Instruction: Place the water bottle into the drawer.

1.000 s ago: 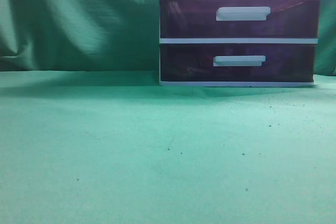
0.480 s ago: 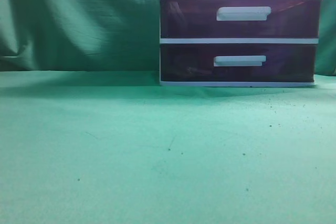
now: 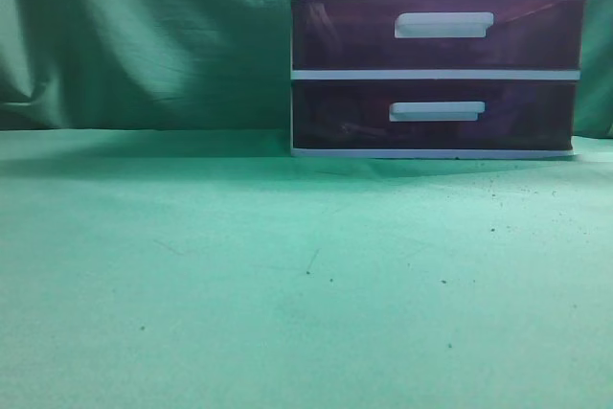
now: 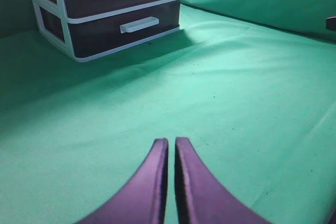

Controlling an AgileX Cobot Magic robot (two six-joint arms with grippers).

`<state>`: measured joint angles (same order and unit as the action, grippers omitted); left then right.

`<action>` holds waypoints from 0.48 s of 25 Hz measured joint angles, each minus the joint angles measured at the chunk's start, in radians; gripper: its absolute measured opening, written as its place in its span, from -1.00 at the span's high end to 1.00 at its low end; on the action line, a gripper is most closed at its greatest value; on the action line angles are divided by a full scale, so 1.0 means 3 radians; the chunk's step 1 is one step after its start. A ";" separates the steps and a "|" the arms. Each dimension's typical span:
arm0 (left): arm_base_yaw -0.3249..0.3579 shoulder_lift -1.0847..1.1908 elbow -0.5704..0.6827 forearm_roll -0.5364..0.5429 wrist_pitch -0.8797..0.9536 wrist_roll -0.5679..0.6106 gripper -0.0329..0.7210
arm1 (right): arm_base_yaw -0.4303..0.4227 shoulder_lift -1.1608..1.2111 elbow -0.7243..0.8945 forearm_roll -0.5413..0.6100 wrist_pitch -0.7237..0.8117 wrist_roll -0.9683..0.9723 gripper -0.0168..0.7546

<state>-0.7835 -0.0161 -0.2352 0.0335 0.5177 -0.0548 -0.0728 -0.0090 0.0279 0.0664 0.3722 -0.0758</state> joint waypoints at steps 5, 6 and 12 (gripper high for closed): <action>0.0000 0.0000 0.0000 0.0000 0.0000 0.0000 0.91 | 0.0048 0.0000 0.0000 0.0000 0.0008 0.0065 0.96; 0.0000 0.0000 0.0000 0.0000 0.0000 0.0000 0.91 | 0.0048 0.0000 0.0000 0.0000 0.0008 0.0072 0.96; 0.0000 0.0000 0.0000 0.0000 0.0000 0.0000 0.91 | 0.0048 0.0000 0.0000 0.0000 0.0013 0.0085 0.96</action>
<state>-0.7835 -0.0161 -0.2352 0.0335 0.5177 -0.0548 -0.0586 -0.0090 0.0279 0.0664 0.3760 -0.0503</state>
